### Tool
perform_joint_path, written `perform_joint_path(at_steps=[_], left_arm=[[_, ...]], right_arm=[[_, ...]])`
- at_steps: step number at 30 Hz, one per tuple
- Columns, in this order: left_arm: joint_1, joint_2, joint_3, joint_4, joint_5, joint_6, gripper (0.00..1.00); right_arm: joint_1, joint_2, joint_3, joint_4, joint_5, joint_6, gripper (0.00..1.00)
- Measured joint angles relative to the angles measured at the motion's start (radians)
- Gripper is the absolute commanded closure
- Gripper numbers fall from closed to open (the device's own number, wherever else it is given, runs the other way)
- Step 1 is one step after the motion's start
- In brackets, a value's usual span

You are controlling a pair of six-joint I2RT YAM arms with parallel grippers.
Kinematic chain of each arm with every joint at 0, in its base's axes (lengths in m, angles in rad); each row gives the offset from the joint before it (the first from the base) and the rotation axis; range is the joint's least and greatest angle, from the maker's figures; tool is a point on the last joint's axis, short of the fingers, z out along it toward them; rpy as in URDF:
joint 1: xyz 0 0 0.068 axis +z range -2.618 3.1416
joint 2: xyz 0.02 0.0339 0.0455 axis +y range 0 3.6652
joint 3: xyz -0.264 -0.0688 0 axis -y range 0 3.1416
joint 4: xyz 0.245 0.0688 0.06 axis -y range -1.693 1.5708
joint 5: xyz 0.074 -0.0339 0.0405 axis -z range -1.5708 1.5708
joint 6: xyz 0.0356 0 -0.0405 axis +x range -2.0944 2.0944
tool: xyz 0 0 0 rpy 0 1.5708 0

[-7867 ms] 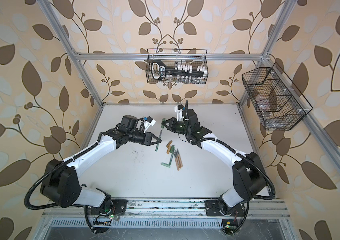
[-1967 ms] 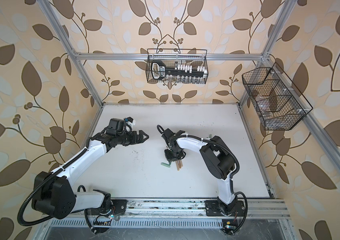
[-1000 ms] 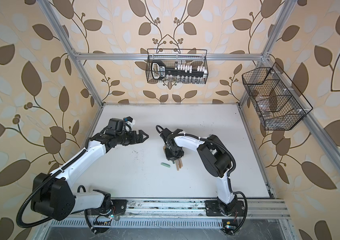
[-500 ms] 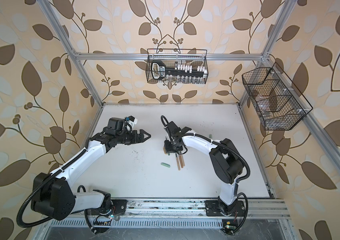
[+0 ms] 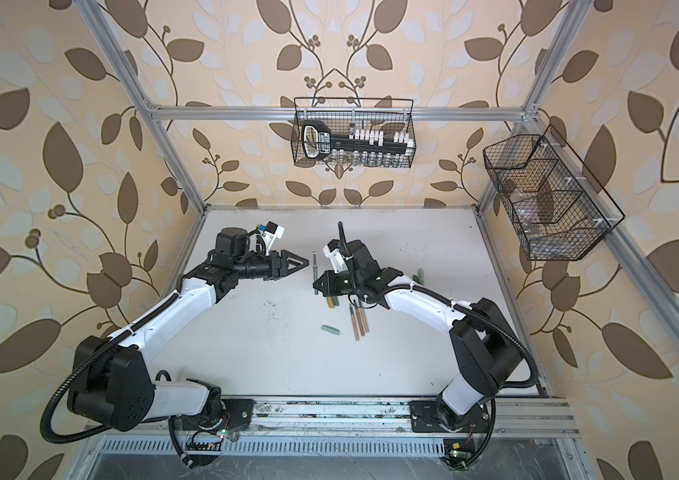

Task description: Insert the pens into the pen caps

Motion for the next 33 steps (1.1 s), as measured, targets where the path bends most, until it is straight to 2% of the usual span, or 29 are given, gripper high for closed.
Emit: perform_joint_path(at_steps=[7,10,17,20,23,27,33], left_arm=[[-0.002,0.01,0.0,0.039,0.031,-0.034,0.66],[-0.008,0.01,0.0,0.05,0.033,-0.044,0.8],[-0.005,0.01,-0.001,0.095,0.021,-0.045,1.0],[-0.006,0.01,-0.003,0.104,0.019,-0.045,1.0],[-0.006,0.008,-0.006,0.108,0.019,-0.049,1.0],[-0.008,0.007,-0.003,0.048,-0.021,-0.017,1.0],[-0.007,0.006,0.031,-0.162,-0.112,0.082,1.0]], right_arm=[[0.012,-0.025,-0.01,0.154,-0.047,0.053,0.93],[0.017,-0.026,-0.011,0.198,-0.056,0.074,0.93],[0.018,-0.035,-0.011,0.231,-0.045,0.119,0.93],[0.019,-0.036,-0.011,0.233,-0.041,0.125,0.91],[0.018,-0.037,-0.011,0.231,-0.041,0.126,0.77],[0.015,-0.045,-0.01,0.177,-0.04,0.108,0.68],[-0.042,-0.042,0.014,-0.034,0.026,0.06,0.65]])
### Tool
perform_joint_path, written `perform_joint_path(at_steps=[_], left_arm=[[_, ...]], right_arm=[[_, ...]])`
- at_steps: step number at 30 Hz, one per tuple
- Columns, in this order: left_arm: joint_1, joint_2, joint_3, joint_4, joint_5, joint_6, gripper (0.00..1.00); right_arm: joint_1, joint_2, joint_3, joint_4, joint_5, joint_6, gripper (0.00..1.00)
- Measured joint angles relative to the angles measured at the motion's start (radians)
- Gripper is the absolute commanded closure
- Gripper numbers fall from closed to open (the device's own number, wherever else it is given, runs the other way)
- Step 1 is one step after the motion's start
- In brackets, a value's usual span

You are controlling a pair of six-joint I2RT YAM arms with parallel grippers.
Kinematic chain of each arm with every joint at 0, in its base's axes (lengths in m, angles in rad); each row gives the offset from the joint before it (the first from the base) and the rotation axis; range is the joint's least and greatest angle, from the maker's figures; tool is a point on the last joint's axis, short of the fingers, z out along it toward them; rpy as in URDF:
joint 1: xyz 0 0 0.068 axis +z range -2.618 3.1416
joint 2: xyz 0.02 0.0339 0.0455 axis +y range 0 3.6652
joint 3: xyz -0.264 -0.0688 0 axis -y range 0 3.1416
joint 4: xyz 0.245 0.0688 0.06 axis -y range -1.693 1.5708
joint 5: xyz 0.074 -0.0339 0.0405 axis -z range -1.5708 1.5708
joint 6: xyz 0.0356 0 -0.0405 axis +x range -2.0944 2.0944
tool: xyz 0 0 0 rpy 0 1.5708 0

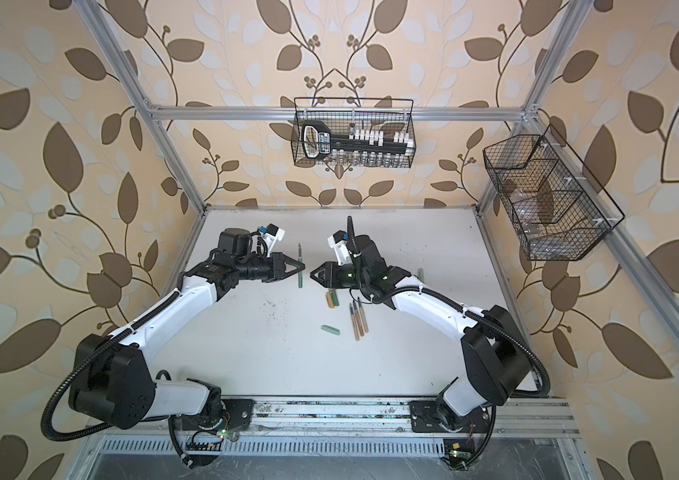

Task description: Insert the pens into the pen caps

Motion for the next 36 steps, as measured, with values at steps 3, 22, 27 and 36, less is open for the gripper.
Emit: perform_joint_path(at_steps=[3,22,27,36], left_arm=[[0.0,0.0,0.014,-0.09,-0.029,0.036,1.0],[0.0,-0.121,-0.002,-0.287,-0.079,0.114,1.0],[0.002,-0.105,-0.001,-0.299,-0.079,0.137,1.0],[0.002,-0.061,0.014,-0.322,-0.078,0.163,1.0]], right_arm=[[-0.024,0.054,0.072,-0.147,0.063,-0.041,0.64],[0.029,0.46,0.419,-0.667,0.317,-0.257,0.67],[0.033,0.463,0.421,-0.669,0.323,-0.258,0.65],[-0.027,0.488,0.476,-0.645,0.293,-0.269,0.58]])
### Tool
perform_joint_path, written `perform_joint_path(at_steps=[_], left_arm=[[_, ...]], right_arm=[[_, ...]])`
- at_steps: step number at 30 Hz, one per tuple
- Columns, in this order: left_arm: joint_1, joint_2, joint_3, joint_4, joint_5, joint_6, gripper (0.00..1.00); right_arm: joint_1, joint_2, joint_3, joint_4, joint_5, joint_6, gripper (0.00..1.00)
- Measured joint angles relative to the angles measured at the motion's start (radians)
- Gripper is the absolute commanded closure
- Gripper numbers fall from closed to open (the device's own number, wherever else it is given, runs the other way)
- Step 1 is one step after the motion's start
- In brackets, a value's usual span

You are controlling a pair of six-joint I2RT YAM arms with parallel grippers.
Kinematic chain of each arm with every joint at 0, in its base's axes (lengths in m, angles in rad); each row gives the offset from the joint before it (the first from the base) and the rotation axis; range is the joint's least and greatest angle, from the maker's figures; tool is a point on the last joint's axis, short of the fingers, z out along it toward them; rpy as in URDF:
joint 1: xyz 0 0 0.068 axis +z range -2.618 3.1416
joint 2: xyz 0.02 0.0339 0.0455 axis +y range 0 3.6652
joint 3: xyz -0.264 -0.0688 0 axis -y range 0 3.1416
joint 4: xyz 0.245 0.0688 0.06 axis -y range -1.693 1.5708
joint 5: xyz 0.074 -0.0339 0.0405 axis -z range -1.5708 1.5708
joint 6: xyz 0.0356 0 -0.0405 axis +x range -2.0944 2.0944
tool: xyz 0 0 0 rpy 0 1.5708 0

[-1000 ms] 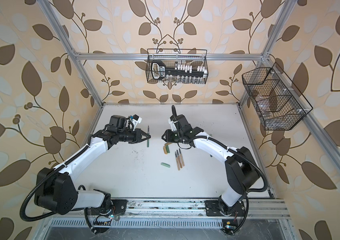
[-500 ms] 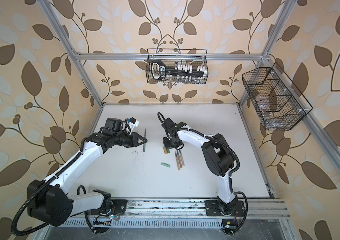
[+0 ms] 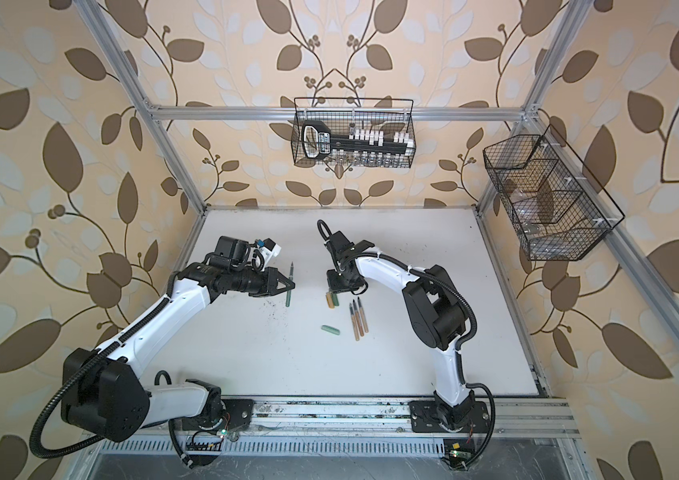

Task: Insert the pens into the pen caps
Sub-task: 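Lower the right gripper to the pile and grasp a tan cap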

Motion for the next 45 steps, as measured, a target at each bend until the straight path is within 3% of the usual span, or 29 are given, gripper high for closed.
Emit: perform_joint_path(at_steps=[16,23,34,45], left_arm=[[0.003,-0.007,0.0,-0.017,-0.001,0.004,1.0],[0.007,-0.007,0.0,-0.022,-0.001,0.008,1.0],[0.013,-0.002,0.0,-0.021,0.002,0.013,1.0],[0.013,0.007,0.0,-0.022,0.003,0.017,1.0]], right_arm=[[-0.072,0.213,0.22,-0.011,-0.129,-0.095,0.54],[-0.055,0.223,0.209,-0.055,-0.143,-0.142,0.57],[-0.023,0.192,0.164,-0.092,-0.069,-0.18,0.72],[-0.001,0.217,0.232,-0.167,0.035,-0.164,0.74]])
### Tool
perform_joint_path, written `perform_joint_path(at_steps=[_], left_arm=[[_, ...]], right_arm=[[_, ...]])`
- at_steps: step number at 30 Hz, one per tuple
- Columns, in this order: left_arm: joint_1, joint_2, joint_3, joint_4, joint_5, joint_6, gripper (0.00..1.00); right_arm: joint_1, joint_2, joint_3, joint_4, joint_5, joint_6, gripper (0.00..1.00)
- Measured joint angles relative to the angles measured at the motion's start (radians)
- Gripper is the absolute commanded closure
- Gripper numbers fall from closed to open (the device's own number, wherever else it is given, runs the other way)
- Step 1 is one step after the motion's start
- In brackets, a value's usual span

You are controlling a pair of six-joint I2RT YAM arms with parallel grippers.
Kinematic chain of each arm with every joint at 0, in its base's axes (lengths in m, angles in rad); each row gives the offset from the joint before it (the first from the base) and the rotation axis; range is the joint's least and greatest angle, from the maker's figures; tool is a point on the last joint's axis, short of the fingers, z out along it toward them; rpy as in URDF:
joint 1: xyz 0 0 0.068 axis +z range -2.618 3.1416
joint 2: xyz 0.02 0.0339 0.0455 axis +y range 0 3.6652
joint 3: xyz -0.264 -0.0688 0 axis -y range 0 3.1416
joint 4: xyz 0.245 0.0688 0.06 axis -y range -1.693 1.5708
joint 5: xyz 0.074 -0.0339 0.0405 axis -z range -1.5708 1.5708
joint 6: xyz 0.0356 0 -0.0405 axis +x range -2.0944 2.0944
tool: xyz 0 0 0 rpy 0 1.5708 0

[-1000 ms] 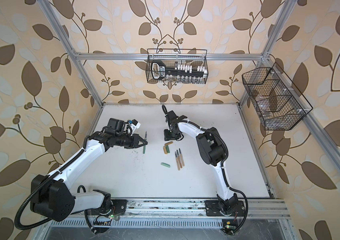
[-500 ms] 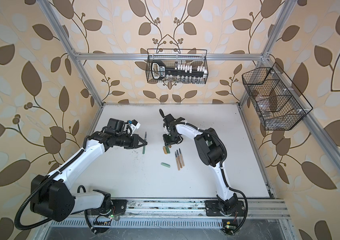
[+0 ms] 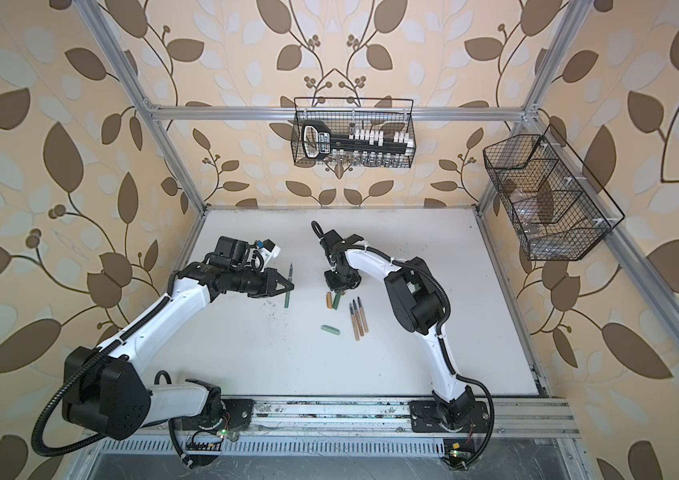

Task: Insert the pens into the pen caps
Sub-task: 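Lower the right gripper to the pile and grasp a tan cap, then lift the tan cap with the right gripper and bring it above the nib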

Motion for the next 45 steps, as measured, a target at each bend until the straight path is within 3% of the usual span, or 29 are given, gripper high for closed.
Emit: perform_joint_path(at_steps=[5,17,27,35,40,45], left_arm=[[0.0,-0.001,0.0,0.0,0.0,0.0,1.0],[0.0,-0.001,0.0,0.001,0.0,-0.001,1.0],[0.0,-0.001,0.0,0.026,0.002,-0.003,1.0],[0.0,-0.001,0.0,0.061,0.071,-0.008,1.0],[-0.003,0.007,0.0,0.101,0.151,-0.009,1.0],[-0.038,0.041,0.002,0.107,0.214,0.014,1.0]], right_arm=[[-0.001,0.036,0.054,-0.021,0.009,0.009,0.75],[-0.006,0.064,0.105,-0.067,0.025,0.014,0.89],[-0.044,0.051,0.093,-0.037,0.008,0.016,0.91],[-0.118,-0.211,-0.166,0.204,-0.199,0.101,0.91],[-0.159,-0.407,-0.352,0.496,-0.383,0.266,0.91],[-0.155,-0.498,-0.476,0.771,-0.515,0.442,0.92]])
